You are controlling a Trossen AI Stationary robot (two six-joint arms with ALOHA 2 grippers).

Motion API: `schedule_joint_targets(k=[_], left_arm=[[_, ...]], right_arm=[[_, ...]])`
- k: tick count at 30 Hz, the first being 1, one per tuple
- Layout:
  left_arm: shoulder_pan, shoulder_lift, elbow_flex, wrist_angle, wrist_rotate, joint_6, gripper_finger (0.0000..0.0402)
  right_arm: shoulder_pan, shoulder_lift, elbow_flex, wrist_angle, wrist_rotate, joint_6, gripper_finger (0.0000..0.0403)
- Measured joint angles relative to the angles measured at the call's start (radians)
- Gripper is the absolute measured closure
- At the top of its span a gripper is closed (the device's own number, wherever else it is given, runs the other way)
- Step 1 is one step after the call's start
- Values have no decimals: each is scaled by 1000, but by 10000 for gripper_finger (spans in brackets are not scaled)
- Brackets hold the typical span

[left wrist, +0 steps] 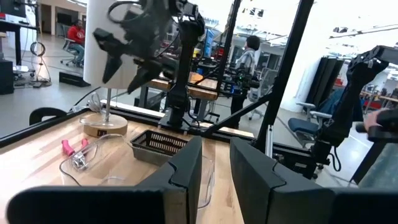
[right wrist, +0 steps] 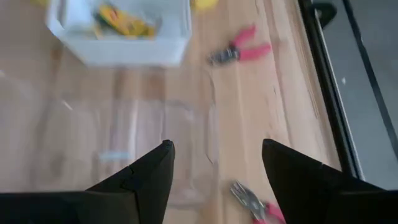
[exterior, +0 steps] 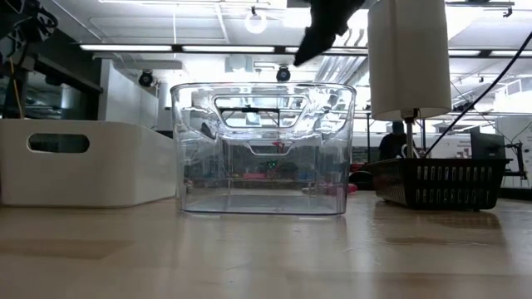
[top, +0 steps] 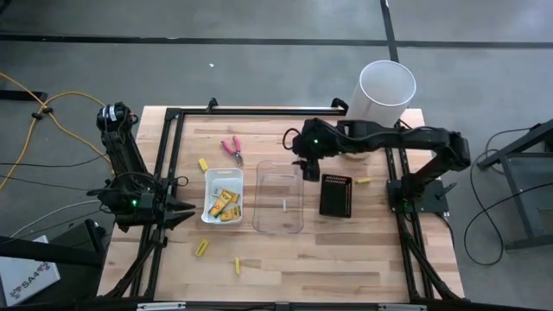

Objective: Pick & Place School Supplies
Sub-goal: Put the pink punch plier into the transparent bin

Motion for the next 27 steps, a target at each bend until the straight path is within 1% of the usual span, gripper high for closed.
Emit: schedule_joint_targets(k=[5,10,15,20,22,25,27], left_arm=[[0,0,0,-17,-2,-16,321],[-7,0,0,-18,-4,-17,321],[-23,0,0,-18,-47,-16,321],[-23,0,0,-18,-55,-9,321],[-23,0,0,-18,-55,-8,321],[-24,0,0,-18,-56,-8,321],[-29,0,0,-18,-56,-7,321]], right_arm=[[-62,27,-1,-35,24,-69,168],[-98,26,-1,-24,31,-198,168],[-135,26,-1,-43,30,-302,168],[-172,49,0,-75,36,-336,168],[-191,69,0,-115,43,-344,168],[-196,122,0,-140,79,-365,168],[-196,157,-1,-152,134,-386,168]])
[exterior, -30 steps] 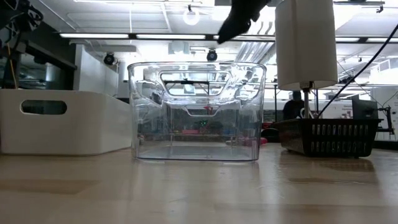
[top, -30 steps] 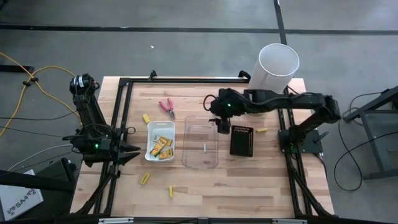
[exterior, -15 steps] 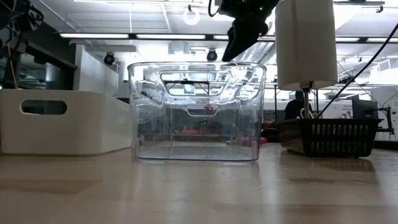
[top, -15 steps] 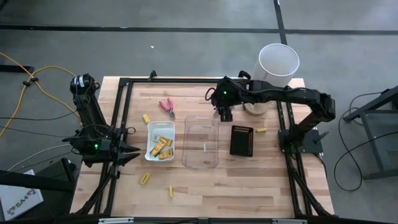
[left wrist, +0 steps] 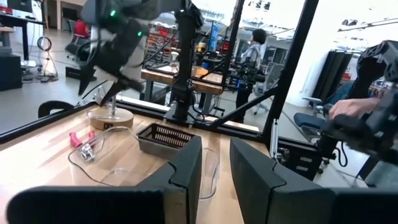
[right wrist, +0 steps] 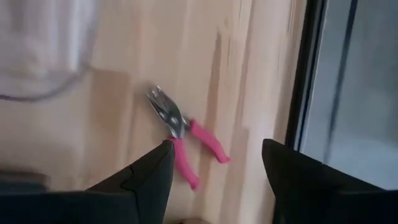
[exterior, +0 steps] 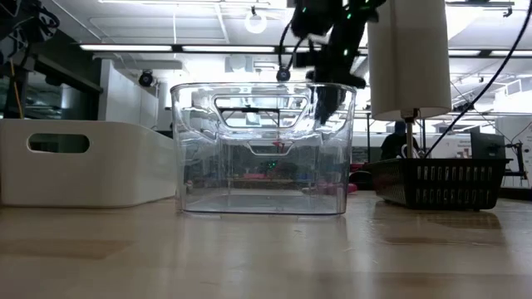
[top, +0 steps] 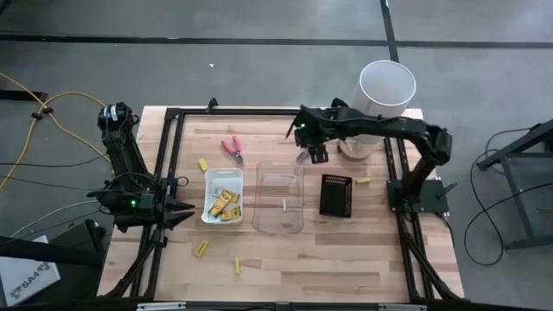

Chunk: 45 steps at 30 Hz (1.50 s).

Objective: Pick & Place School Supplies
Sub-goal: Put the pink punch plier into the transparent bin

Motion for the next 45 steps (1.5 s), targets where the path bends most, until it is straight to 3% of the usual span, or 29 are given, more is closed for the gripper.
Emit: schedule_joint_targets(k=[9,18,45], left_arm=[[-25,0,0,0,0,-3,321],[-39,0,0,-10,-1,-24,321],[-39,0,0,-33,-1,-53,321]], right_arm=[[2,96,0,-1,53,-92,168],[-32,97,-1,-46,25,-36,168],[-64,97,-229,150,-30,9,168]])
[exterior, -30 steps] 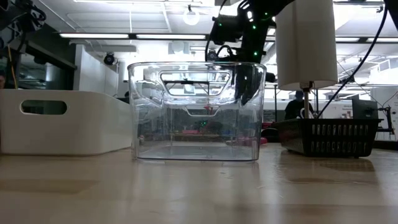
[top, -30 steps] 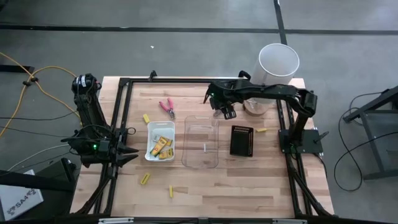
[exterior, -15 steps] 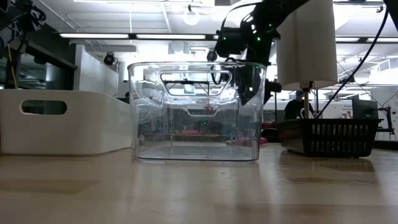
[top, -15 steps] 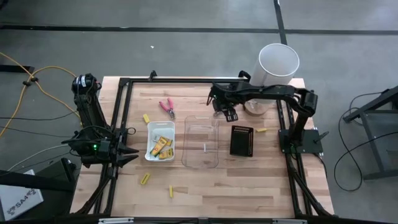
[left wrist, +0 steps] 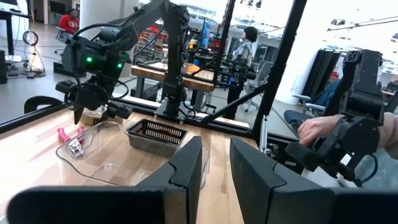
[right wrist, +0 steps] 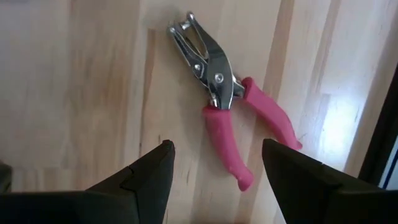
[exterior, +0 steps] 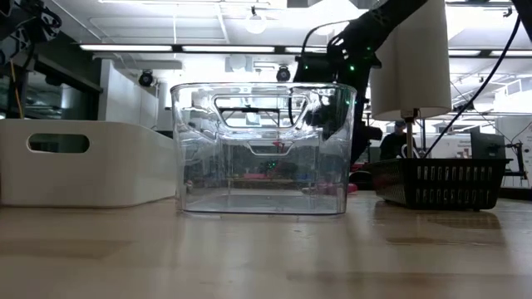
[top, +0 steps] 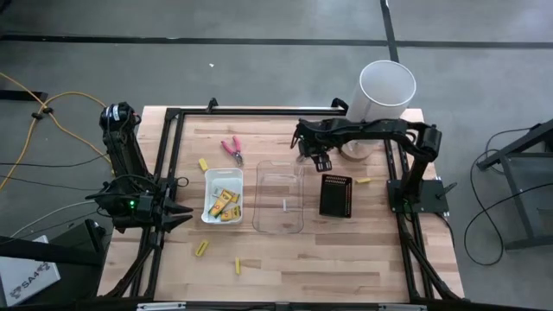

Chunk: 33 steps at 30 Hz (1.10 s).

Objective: Pick & Place School Supplies
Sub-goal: Put the pink punch plier into the transparent bin

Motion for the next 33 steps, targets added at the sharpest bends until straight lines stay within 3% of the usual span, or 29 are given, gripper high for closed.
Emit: schedule_joint_targets(k=[8,21,24,33], left_arm=[[0,0,0,0,0,0,321],[0,0,0,0,0,0,321],[0,0,0,0,0,0,321],[0,0,0,0,0,1,321]], right_arm=[[-41,2,-19,49,-54,11,168],[-50,123,-15,53,-49,47,171],[-50,124,-15,52,-55,60,192],[-49,122,-18,47,-58,88,305]])
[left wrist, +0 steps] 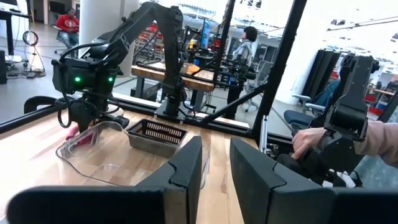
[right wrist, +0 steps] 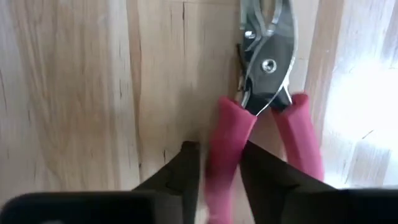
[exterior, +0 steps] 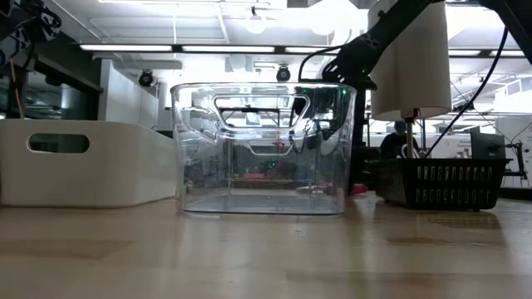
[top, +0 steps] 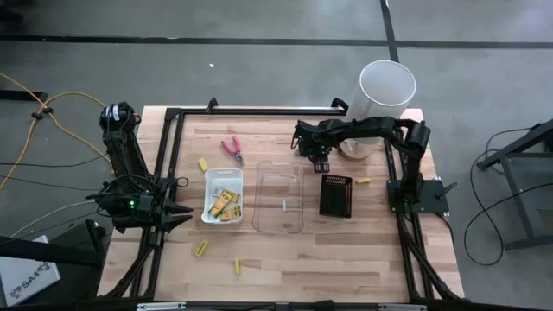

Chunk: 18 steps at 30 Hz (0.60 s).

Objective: Pick & Place School Supplies
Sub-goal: Put the pink punch plier into the transparent bin

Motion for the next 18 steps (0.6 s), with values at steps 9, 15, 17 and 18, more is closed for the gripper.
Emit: schedule_joint_targets(k=[9,15,17,18], left_arm=[[0,0,0,0,0,0,321],[0,0,0,0,0,0,321],[0,0,0,0,0,0,321],[0,0,0,0,0,0,321]], right_arm=[[0,0,0,0,2,4,363],[0,0,0,1,13,55,354],[0,-7,-2,4,31,69,358],[0,-10,-2,11,40,74,361]])
